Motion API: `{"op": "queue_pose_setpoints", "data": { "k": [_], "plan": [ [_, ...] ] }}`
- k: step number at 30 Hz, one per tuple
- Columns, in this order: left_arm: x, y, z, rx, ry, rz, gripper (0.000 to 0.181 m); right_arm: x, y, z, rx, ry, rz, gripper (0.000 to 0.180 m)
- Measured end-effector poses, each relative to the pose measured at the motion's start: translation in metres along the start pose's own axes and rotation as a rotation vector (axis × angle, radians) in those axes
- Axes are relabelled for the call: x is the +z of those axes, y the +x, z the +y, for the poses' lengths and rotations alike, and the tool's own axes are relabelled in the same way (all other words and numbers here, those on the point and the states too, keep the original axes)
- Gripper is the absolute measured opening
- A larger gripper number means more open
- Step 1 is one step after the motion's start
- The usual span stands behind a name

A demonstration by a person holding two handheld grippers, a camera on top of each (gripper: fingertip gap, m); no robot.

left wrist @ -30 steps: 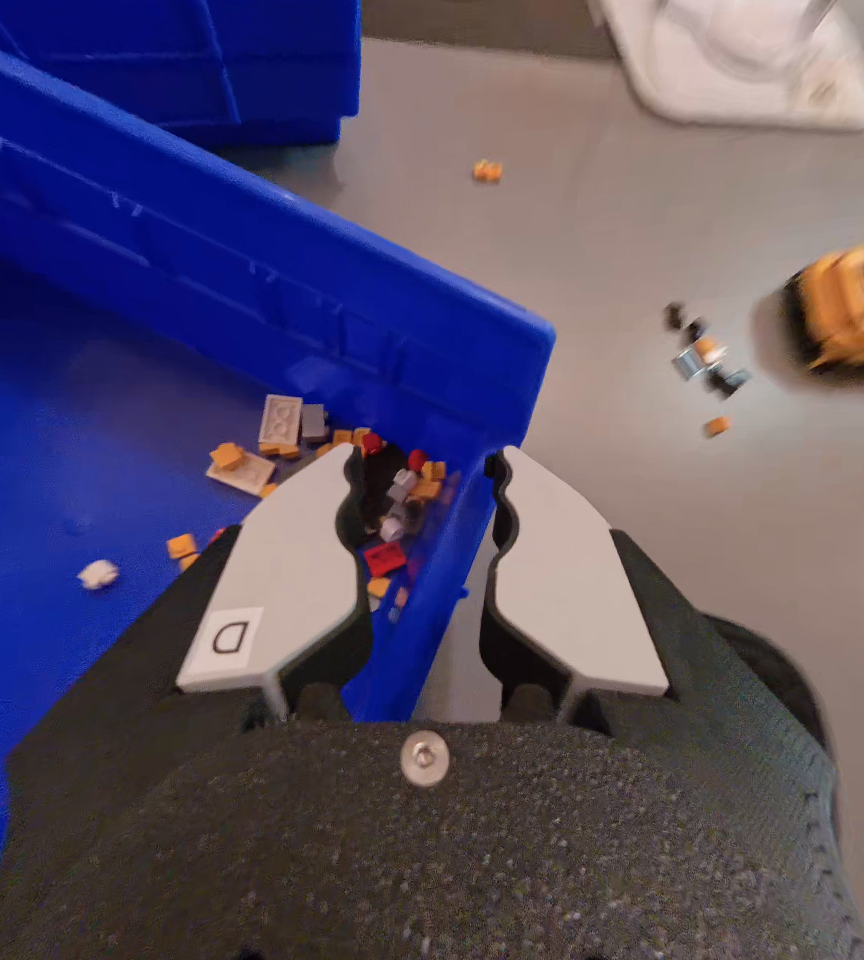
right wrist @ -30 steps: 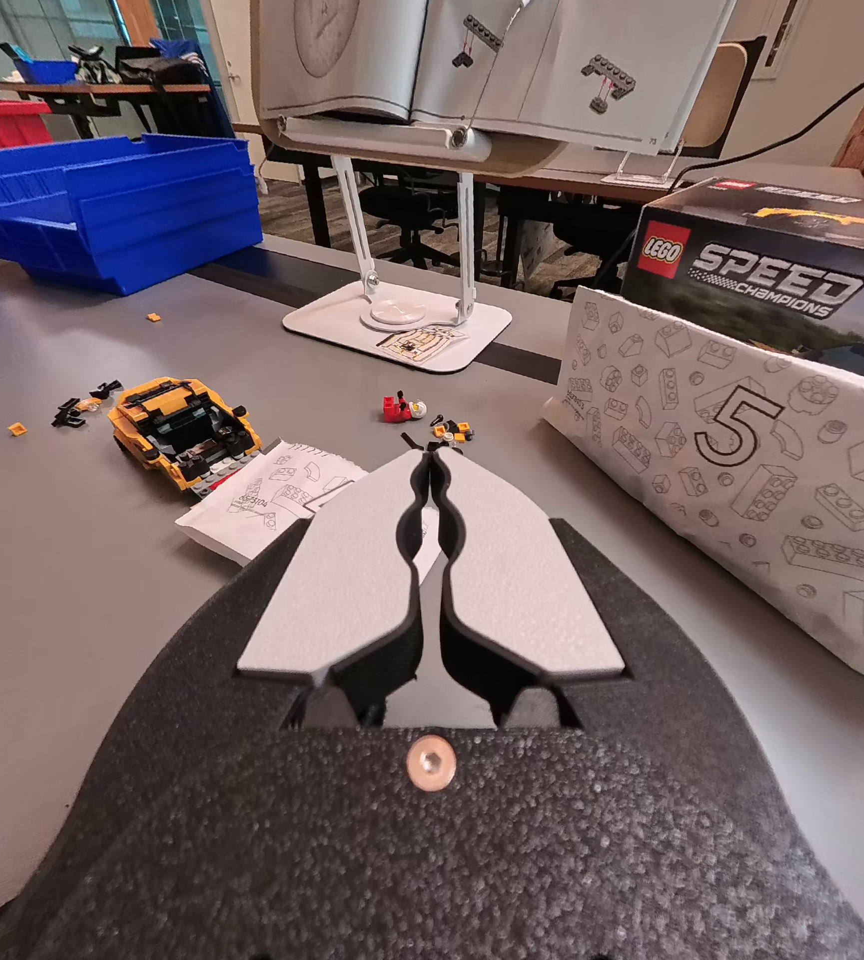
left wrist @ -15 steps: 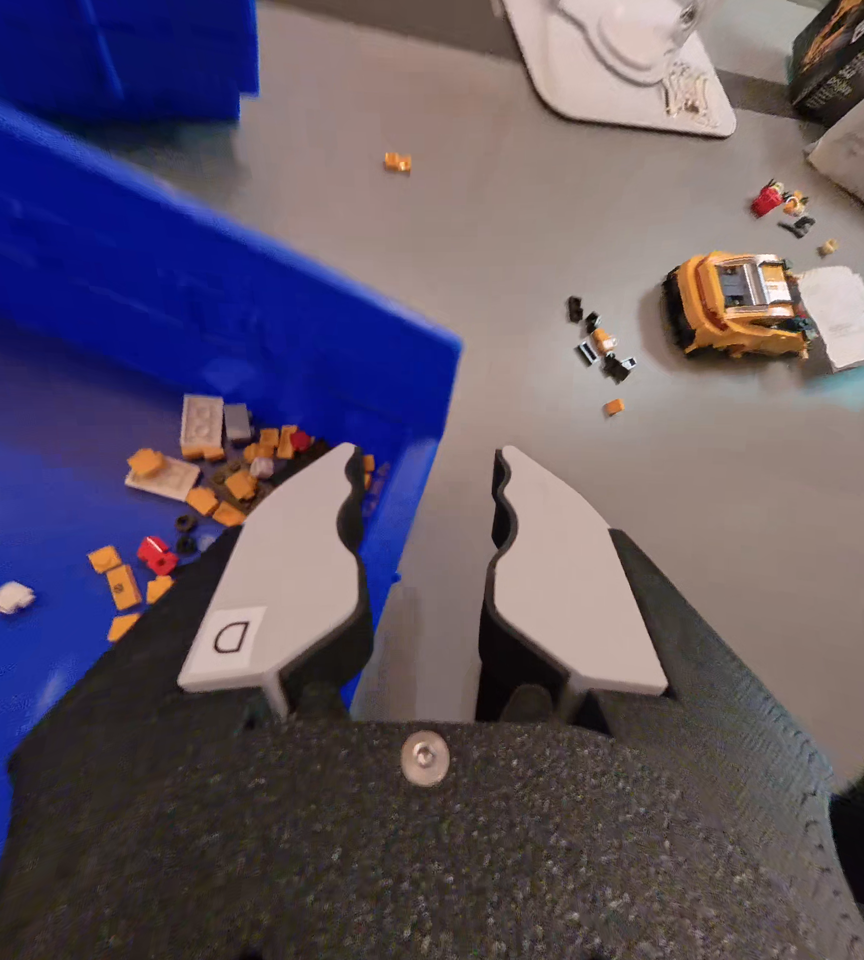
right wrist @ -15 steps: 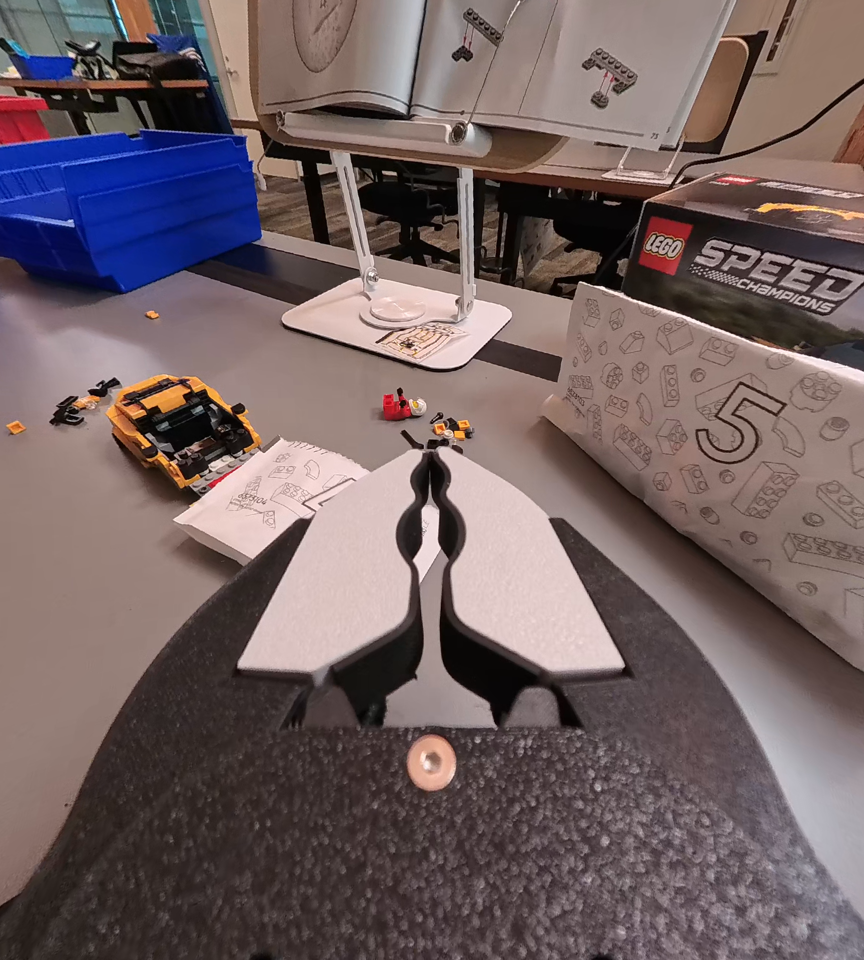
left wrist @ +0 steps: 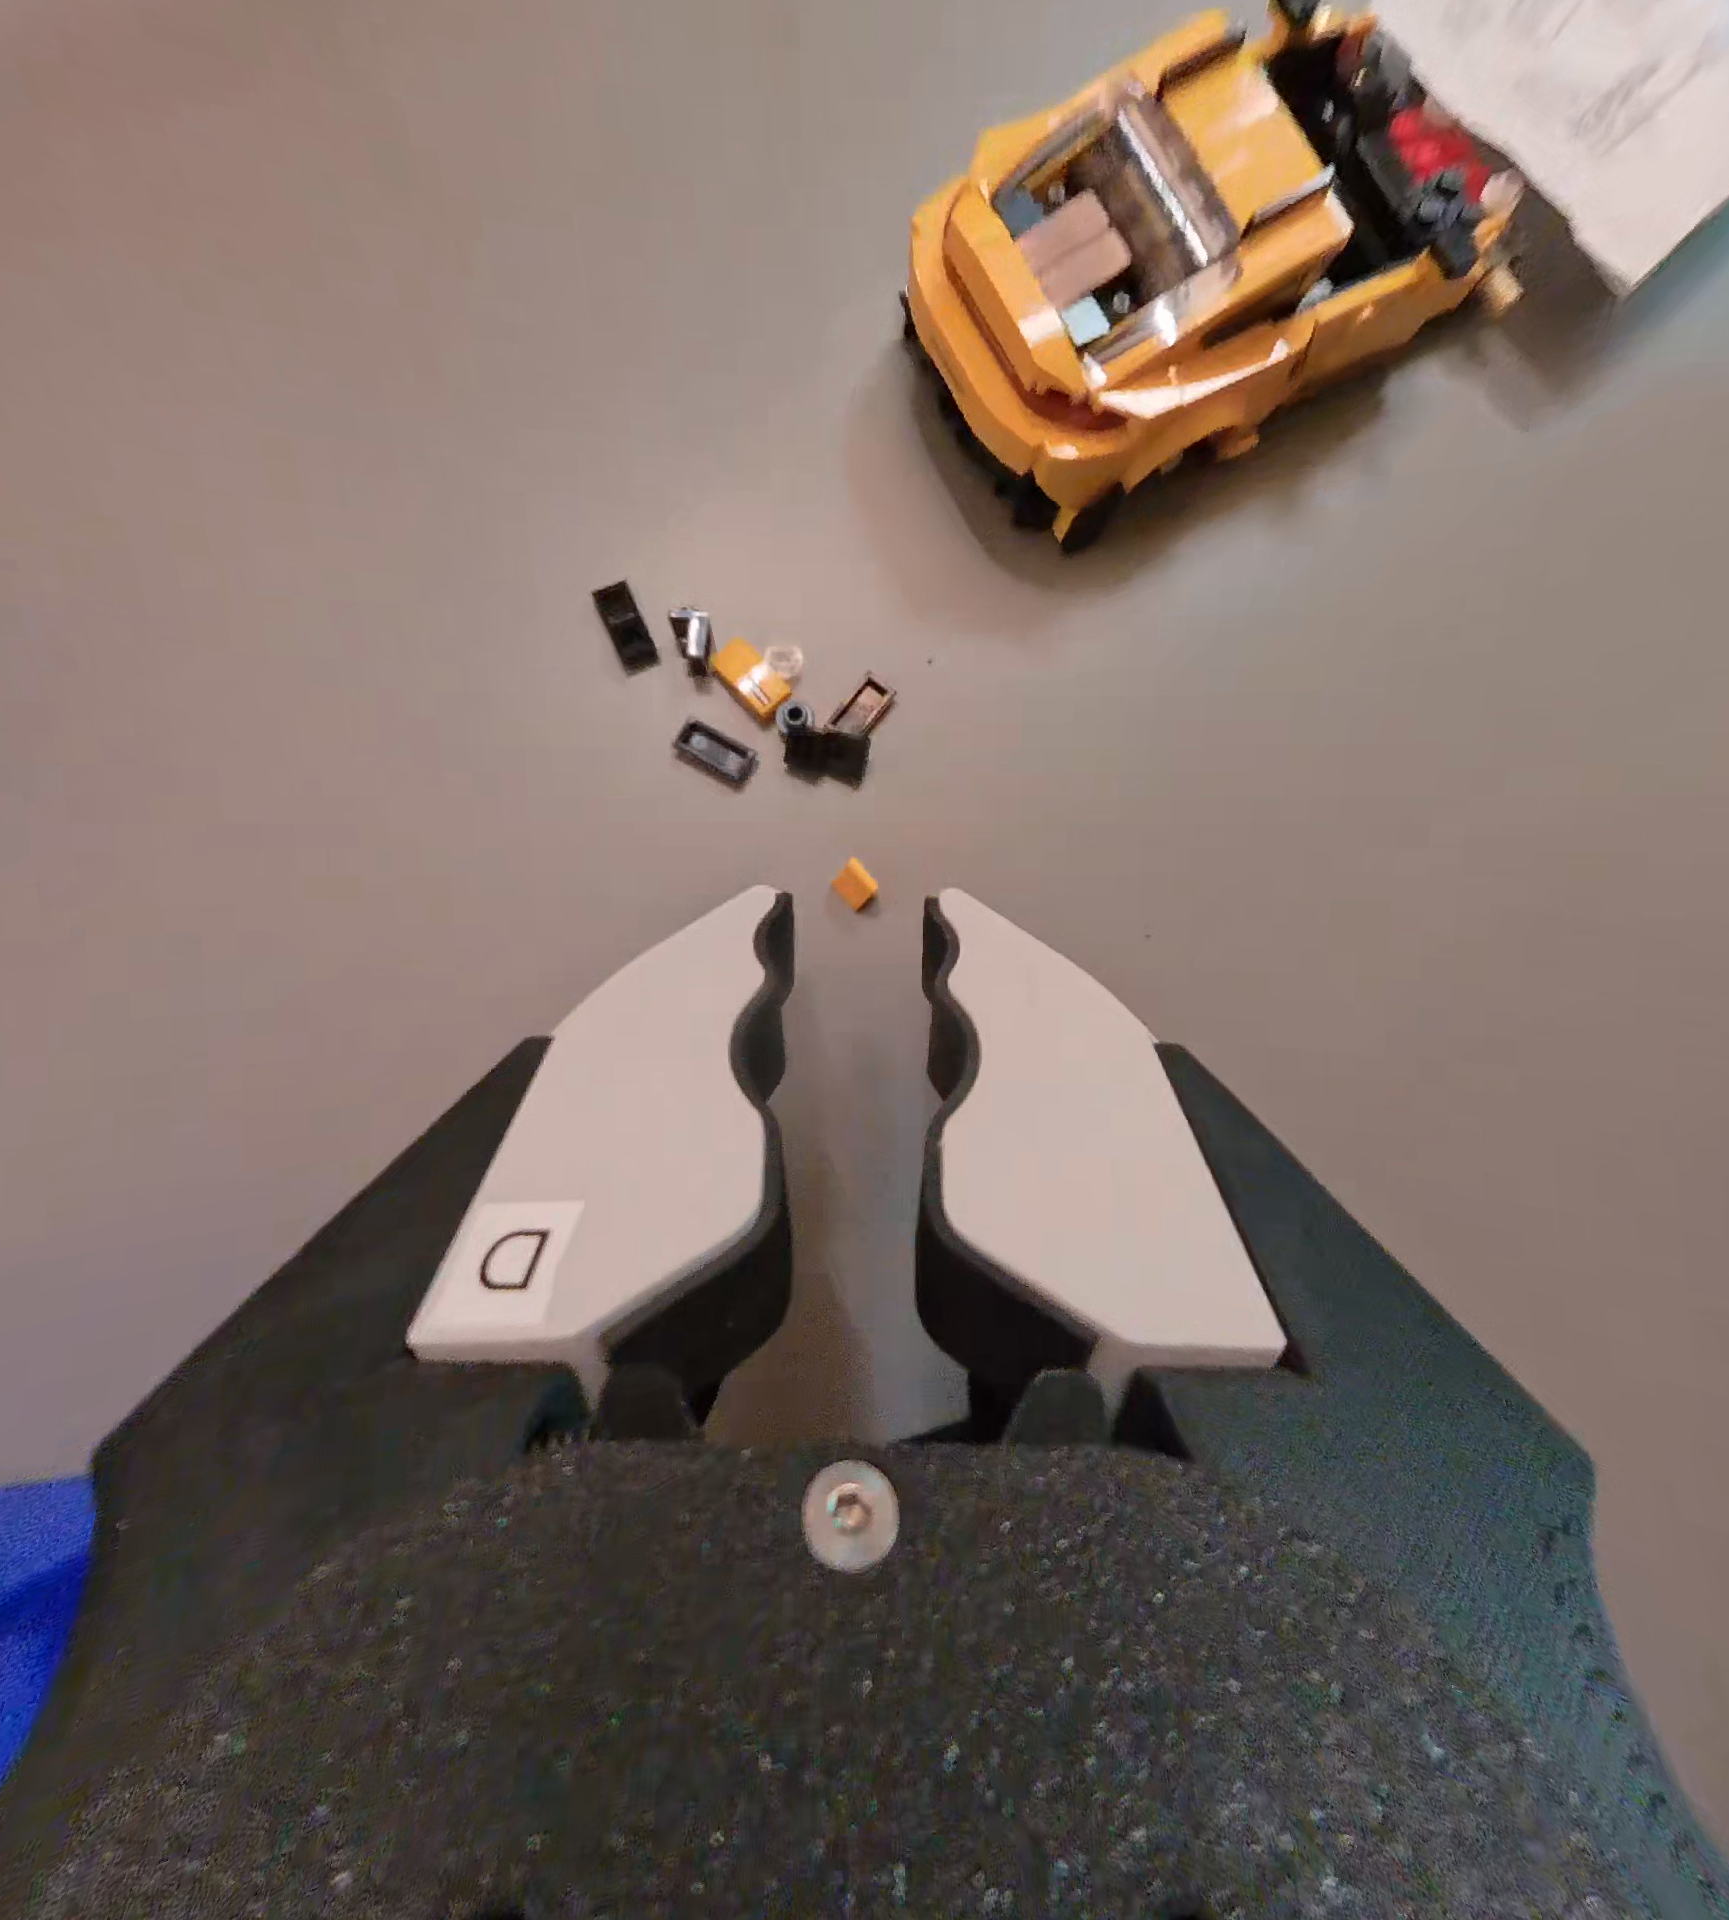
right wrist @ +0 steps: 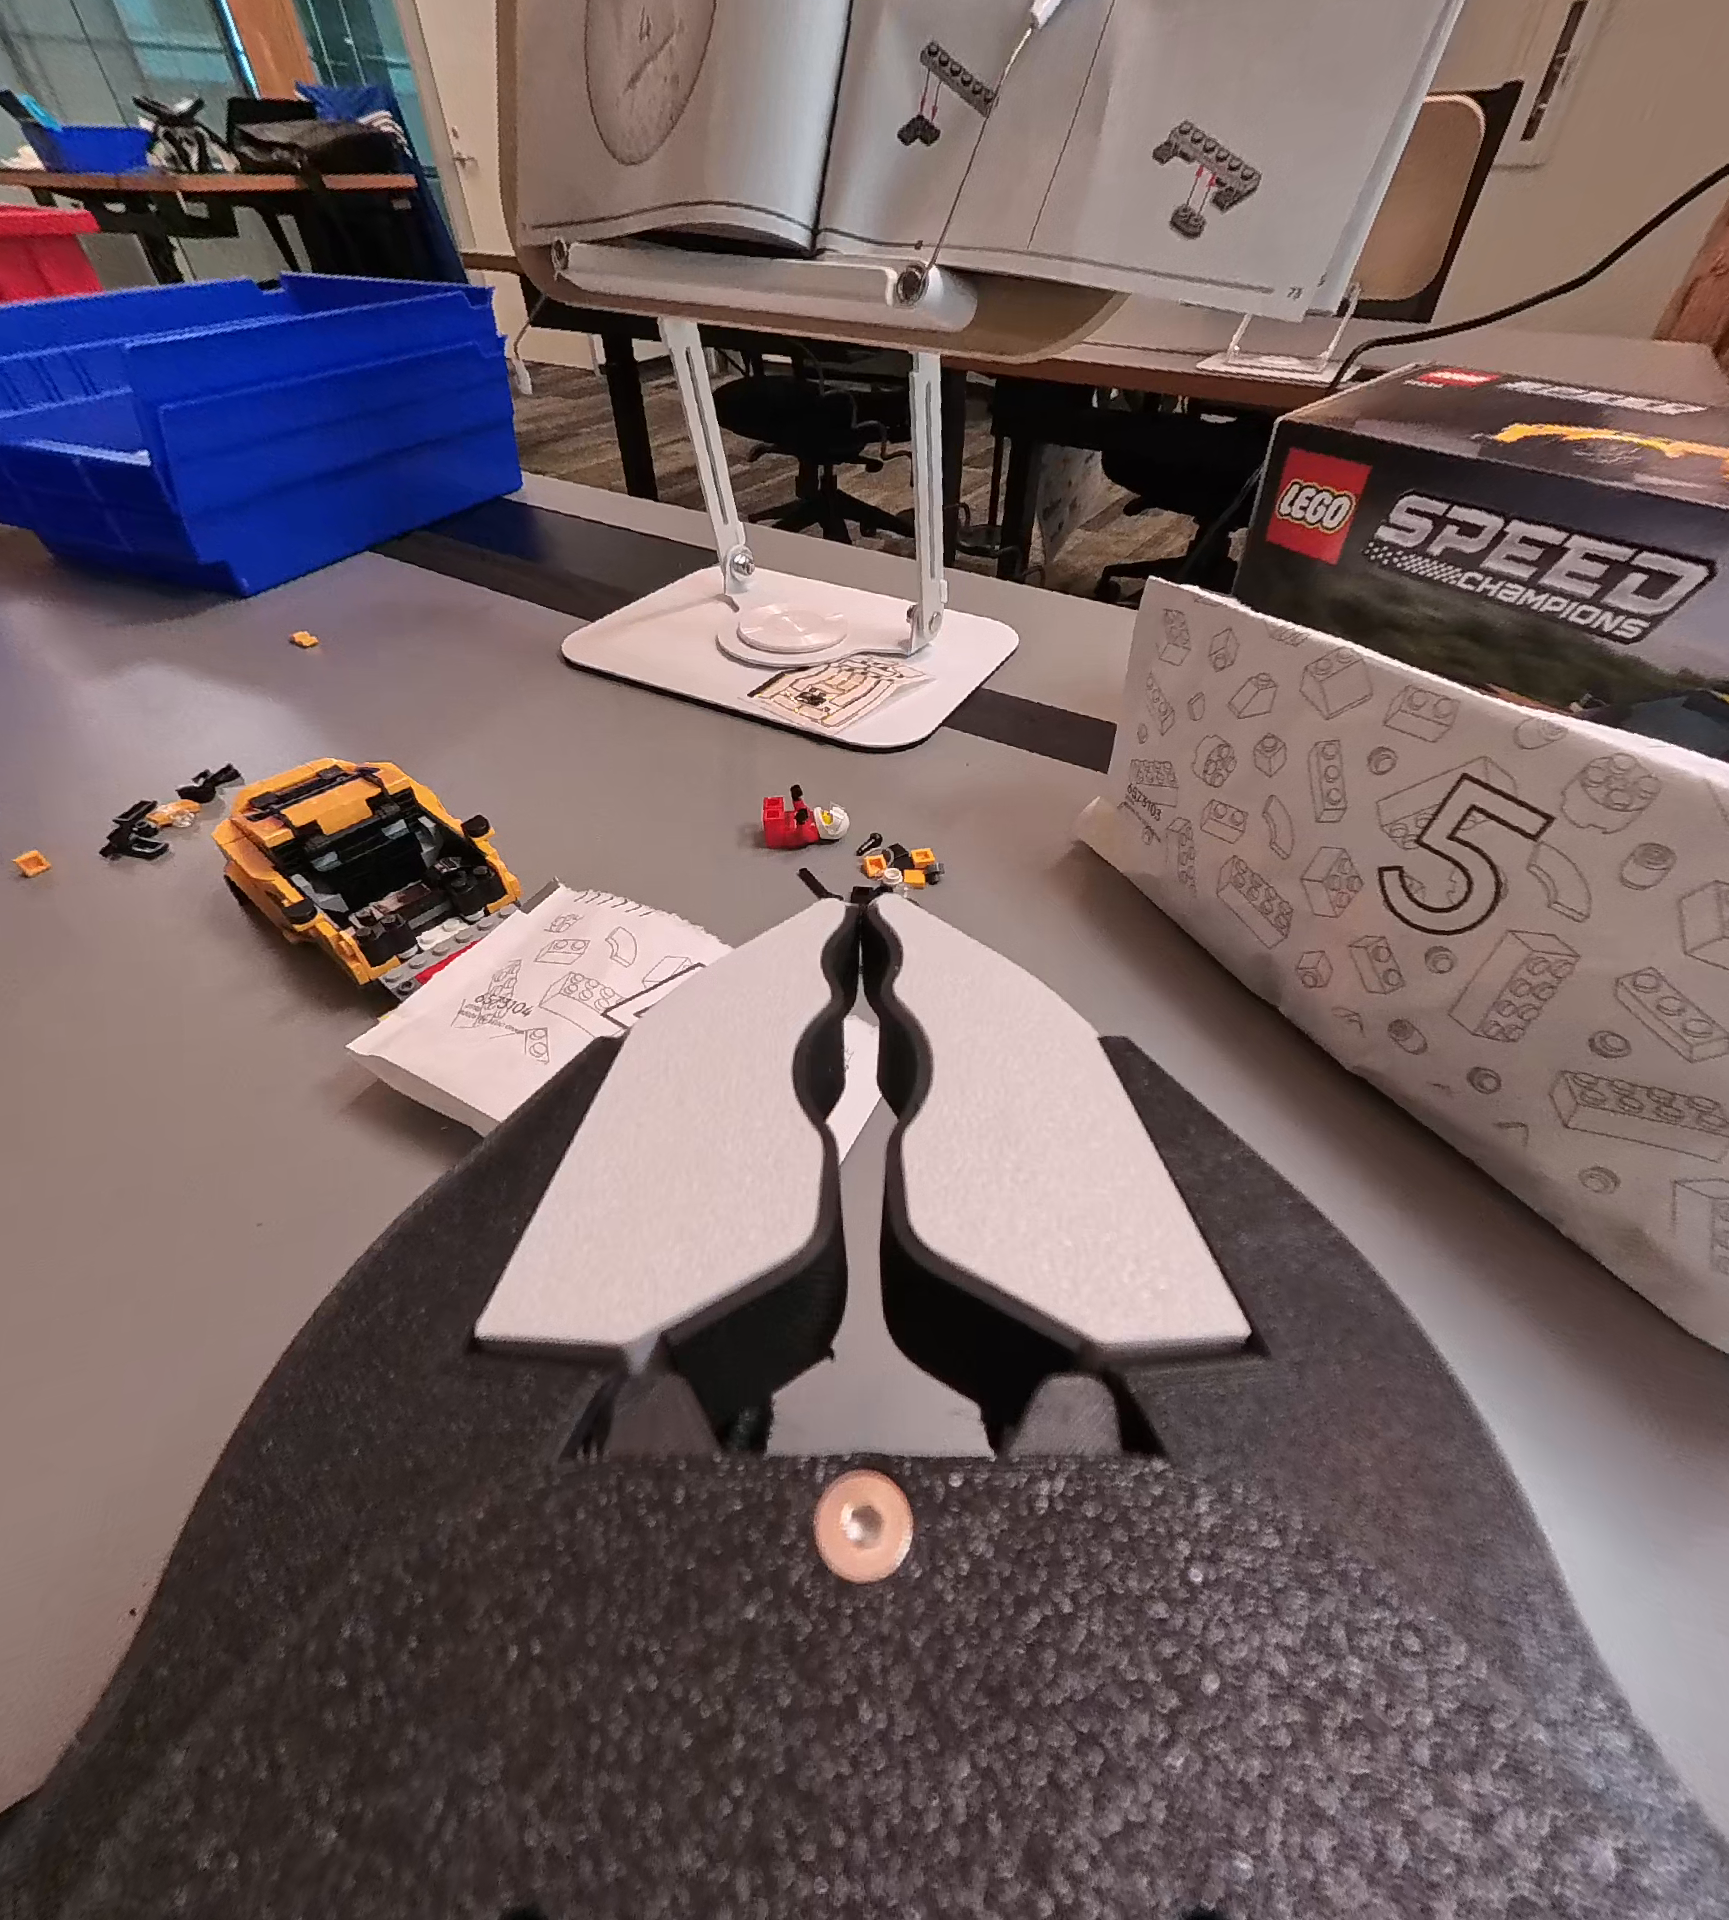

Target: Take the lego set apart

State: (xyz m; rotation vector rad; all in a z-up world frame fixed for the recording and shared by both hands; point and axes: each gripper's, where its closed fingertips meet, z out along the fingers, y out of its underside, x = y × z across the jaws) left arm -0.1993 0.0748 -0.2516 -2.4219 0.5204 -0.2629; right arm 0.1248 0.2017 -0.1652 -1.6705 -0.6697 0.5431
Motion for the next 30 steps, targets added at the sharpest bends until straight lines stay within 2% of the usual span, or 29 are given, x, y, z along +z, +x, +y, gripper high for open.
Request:
{"op": "queue_pose_setpoints", "data": {
  "k": [7,12,14,17,20,22,25,30],
  "plan": [
    [0.019,0.002,0.006,0.039,-0.038,-0.018,0.013,0.000,-0.001,-0.001,0.000,0.004,-0.003,0.000],
    [0.012,-0.004,0.003,0.061,-0.004,-0.071,0.005,0.000,-0.001,0.000,-0.002,0.000,-0.003,0.000],
    [-0.007,-0.009,-0.003,0.043,0.051,-0.104,0.004,0.000,0.000,0.000,-0.001,0.002,-0.001,0.000],
    [-0.056,-0.030,-0.010,-0.007,0.163,-0.219,0.005,0.000,0.000,0.000,0.002,0.001,-0.002,0.000],
    [-0.105,-0.065,-0.001,-0.094,0.220,-0.358,0.005,0.001,-0.002,0.001,0.002,-0.003,-0.009,0.000],
    [-0.123,-0.093,0.018,-0.162,0.196,-0.440,0.007,0.001,-0.003,0.001,0.000,-0.002,-0.012,0.000],
    [-0.131,-0.122,0.048,-0.250,0.120,-0.504,0.012,0.000,-0.003,-0.001,-0.004,0.003,-0.007,0.000],
    [-0.120,-0.128,0.068,-0.285,0.057,-0.479,0.038,0.000,-0.002,0.000,-0.004,-0.001,-0.005,0.000]
  ]
}}
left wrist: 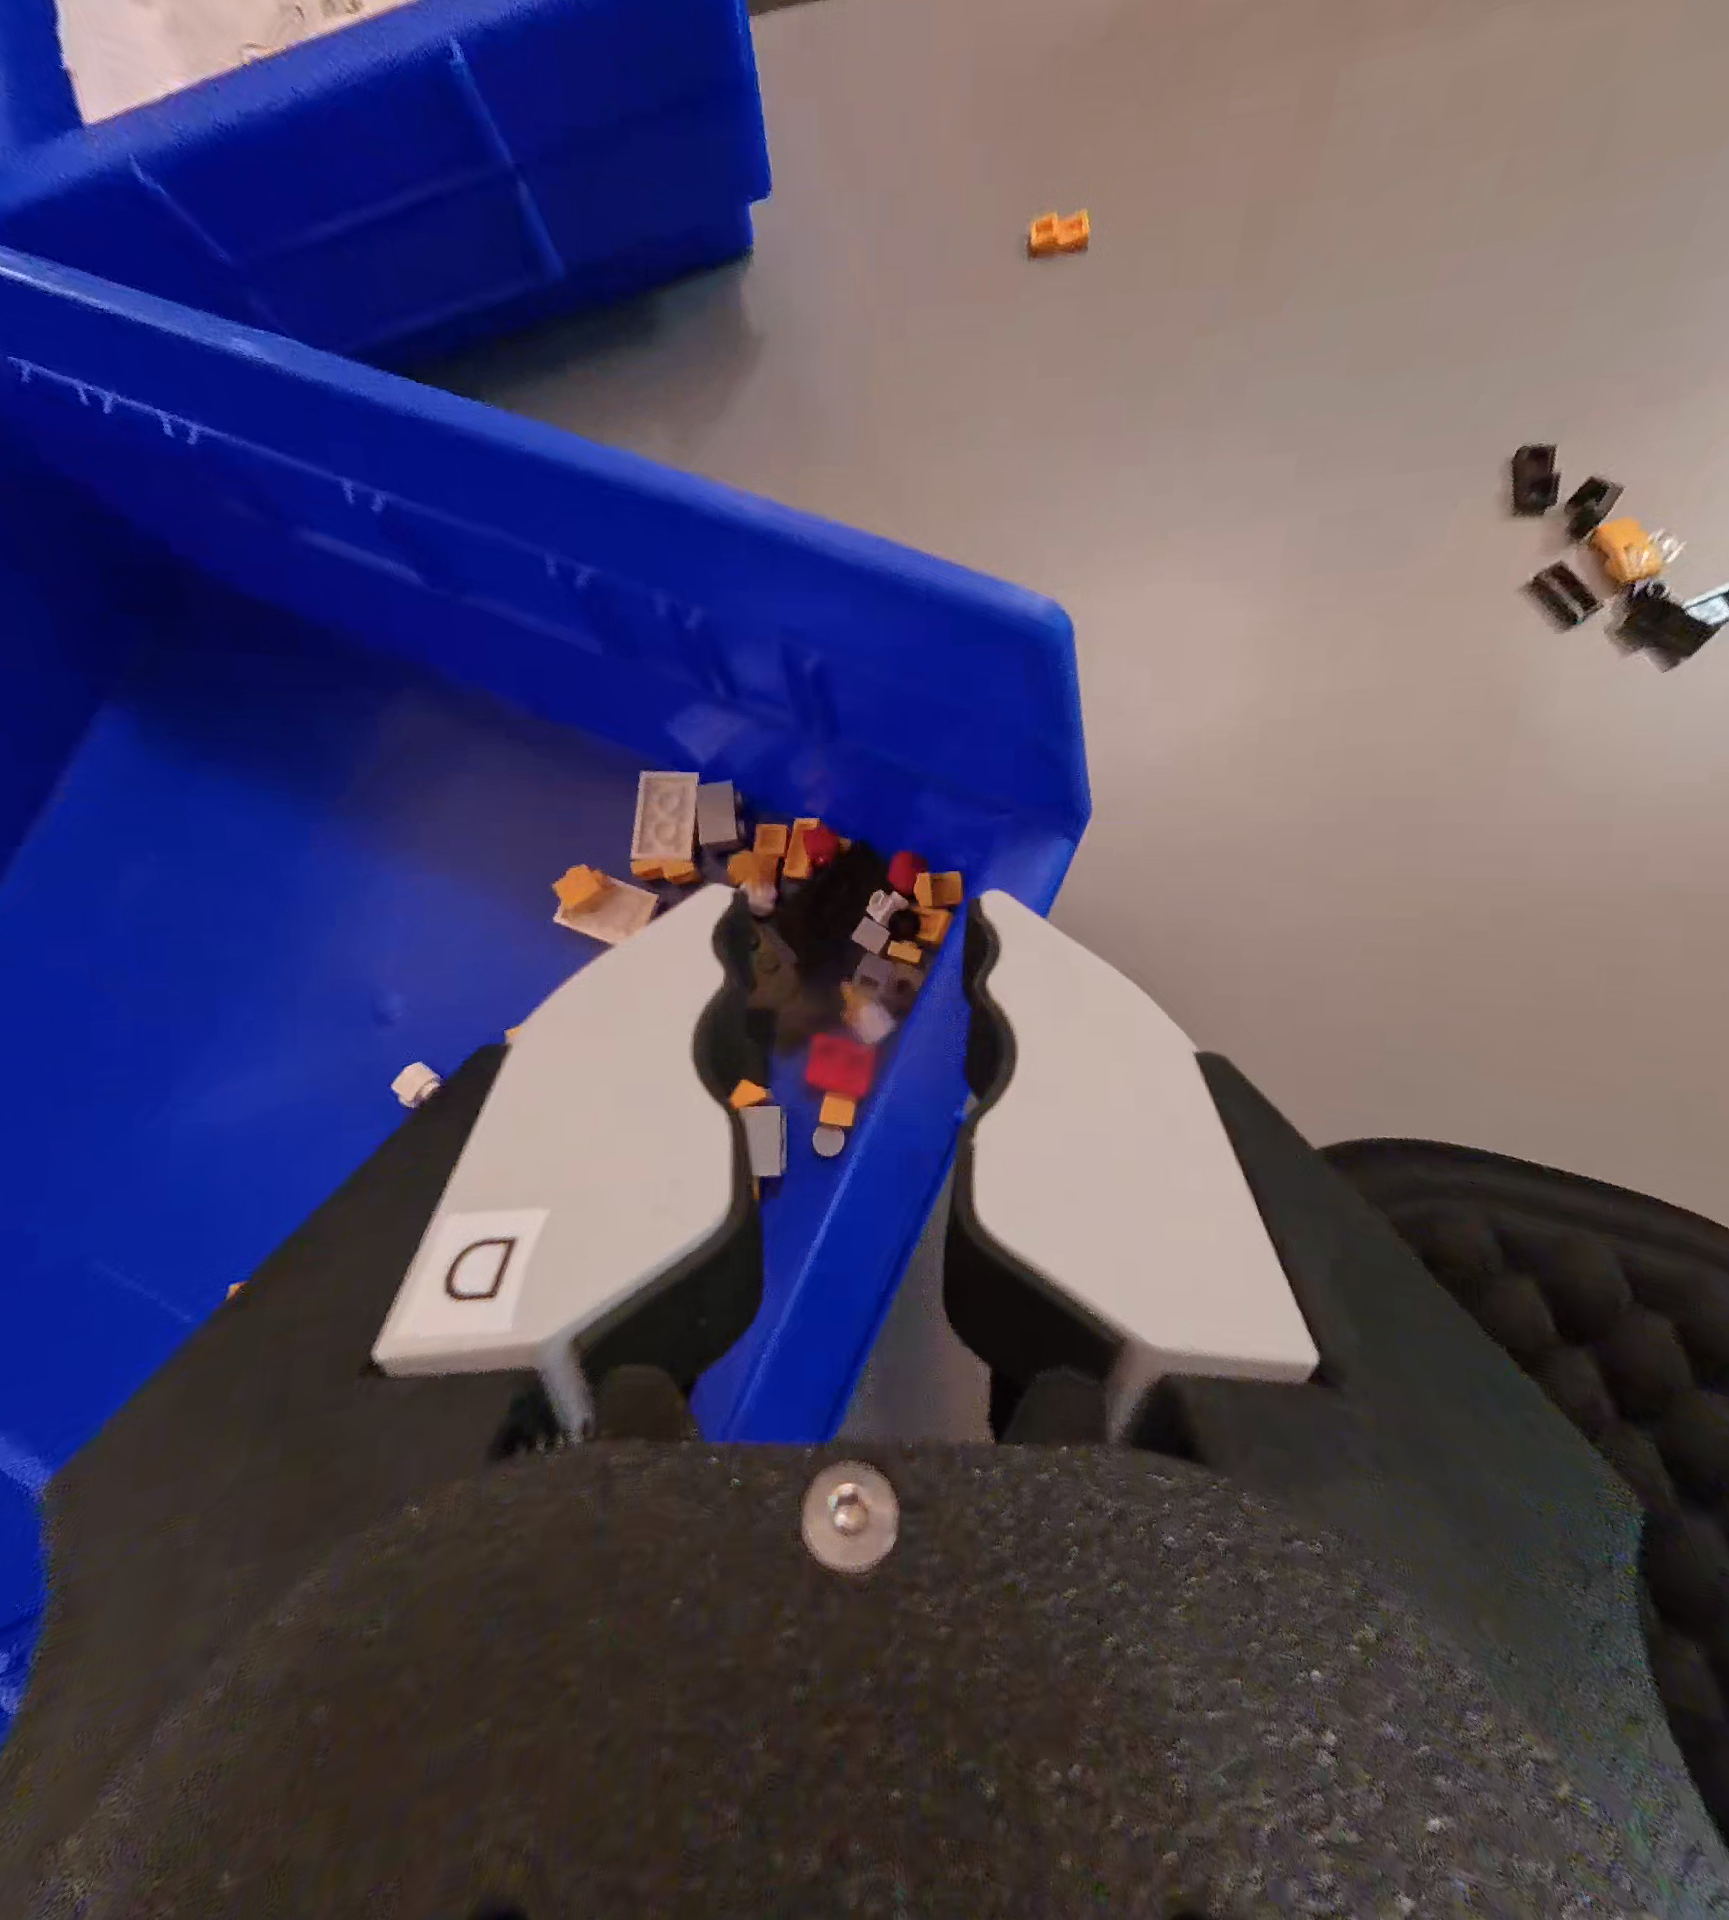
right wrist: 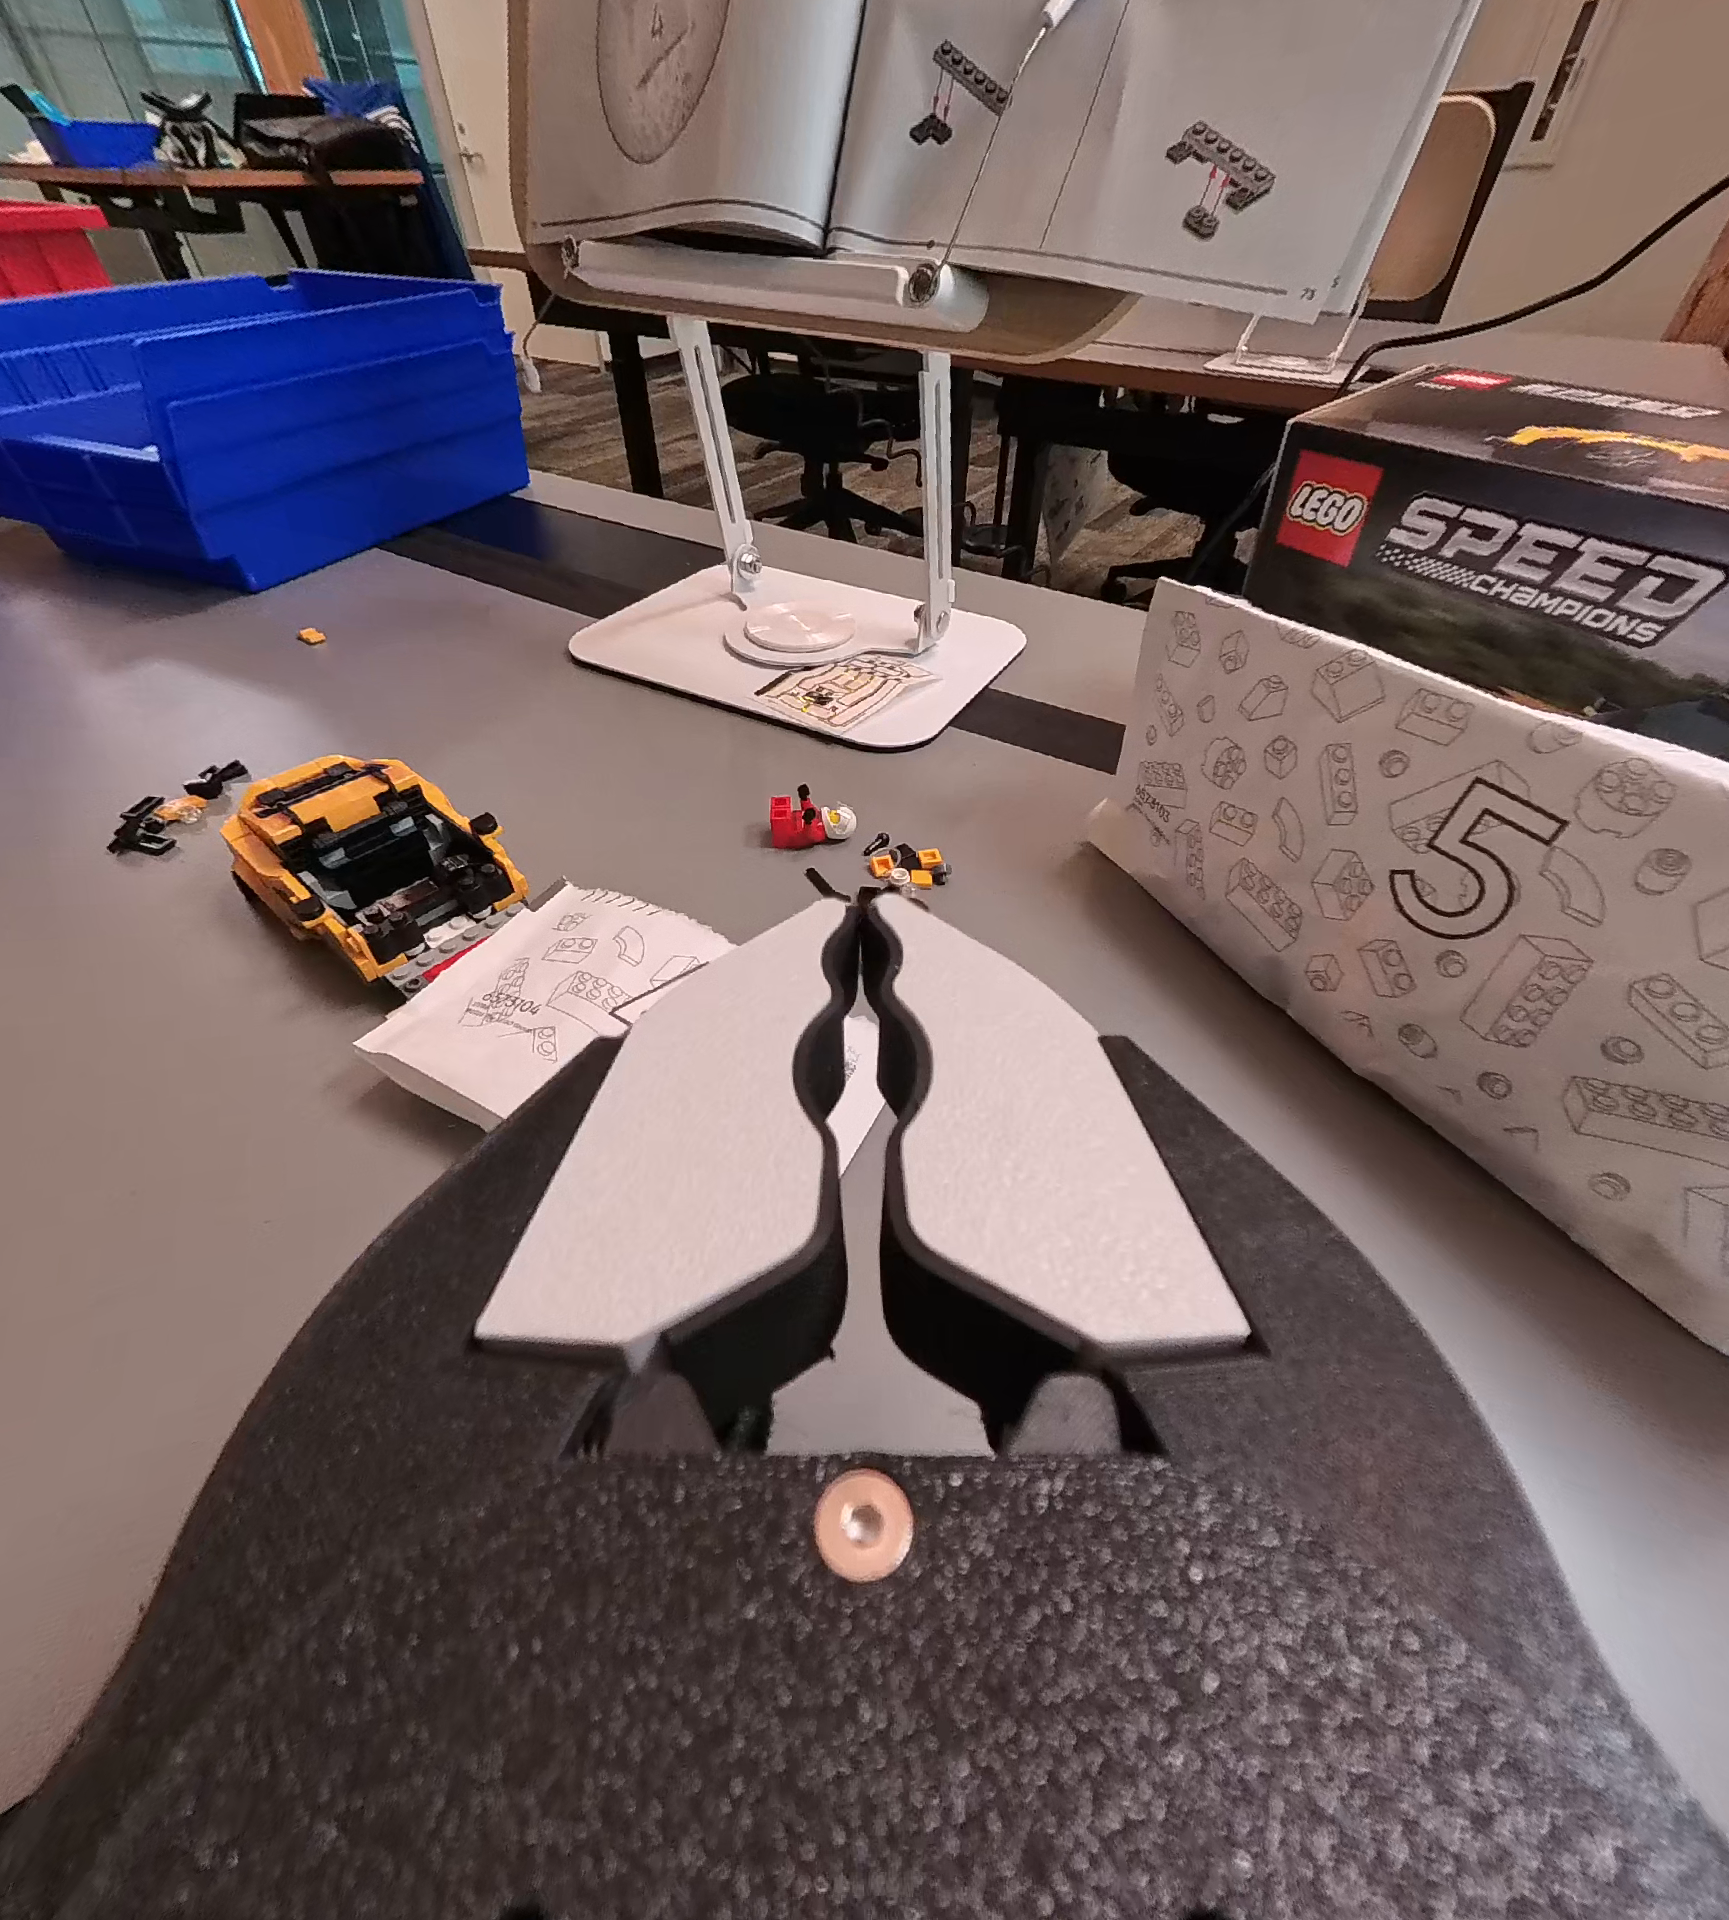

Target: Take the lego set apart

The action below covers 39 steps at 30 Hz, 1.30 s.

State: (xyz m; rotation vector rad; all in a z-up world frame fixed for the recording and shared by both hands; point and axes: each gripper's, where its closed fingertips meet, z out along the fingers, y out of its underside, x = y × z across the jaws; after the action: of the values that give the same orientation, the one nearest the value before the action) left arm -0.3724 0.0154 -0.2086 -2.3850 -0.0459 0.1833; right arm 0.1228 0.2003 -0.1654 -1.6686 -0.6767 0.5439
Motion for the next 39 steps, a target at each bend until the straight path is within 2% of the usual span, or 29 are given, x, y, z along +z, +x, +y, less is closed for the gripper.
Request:
{"op": "queue_pose_setpoints", "data": {
  "k": [2,4,6,7,11,15,18,29,35,39],
  "plan": [
    [-0.002,0.007,-0.005,0.032,0.031,0.002,0.041,0.001,0.000,0.001,0.001,-0.004,-0.002,0.000],
    [-0.011,0.026,-0.019,0.075,0.109,0.048,0.031,0.001,0.000,0.002,0.002,-0.006,-0.002,0.000],
    [-0.019,0.066,-0.034,0.137,0.181,0.192,0.020,0.001,0.000,0.002,0.004,-0.008,-0.003,0.000],
    [-0.018,0.087,-0.039,0.157,0.194,0.258,0.021,0.002,0.000,0.003,0.005,-0.009,-0.004,0.000],
    [0.020,0.140,-0.038,0.271,0.104,0.349,0.030,0.001,0.000,0.002,0.001,-0.005,-0.003,0.000],
    [0.063,0.175,-0.033,0.253,-0.001,0.473,0.042,-0.001,0.001,-0.002,0.004,0.006,0.003,0.000],
    [0.082,0.183,-0.030,0.275,-0.041,0.467,0.048,-0.002,0.003,-0.002,0.006,0.009,0.006,0.000],
    [0.083,0.196,-0.033,0.320,0.001,0.488,0.010,0.000,0.003,0.001,0.012,-0.003,0.001,0.000],
    [0.080,0.195,-0.030,0.336,-0.002,0.495,0.008,0.000,0.002,0.001,0.010,-0.004,0.000,0.000],
    [0.057,0.189,-0.040,0.312,0.081,0.509,0.008,-0.001,0.003,0.000,0.012,0.001,0.004,0.000]
  ]
}}
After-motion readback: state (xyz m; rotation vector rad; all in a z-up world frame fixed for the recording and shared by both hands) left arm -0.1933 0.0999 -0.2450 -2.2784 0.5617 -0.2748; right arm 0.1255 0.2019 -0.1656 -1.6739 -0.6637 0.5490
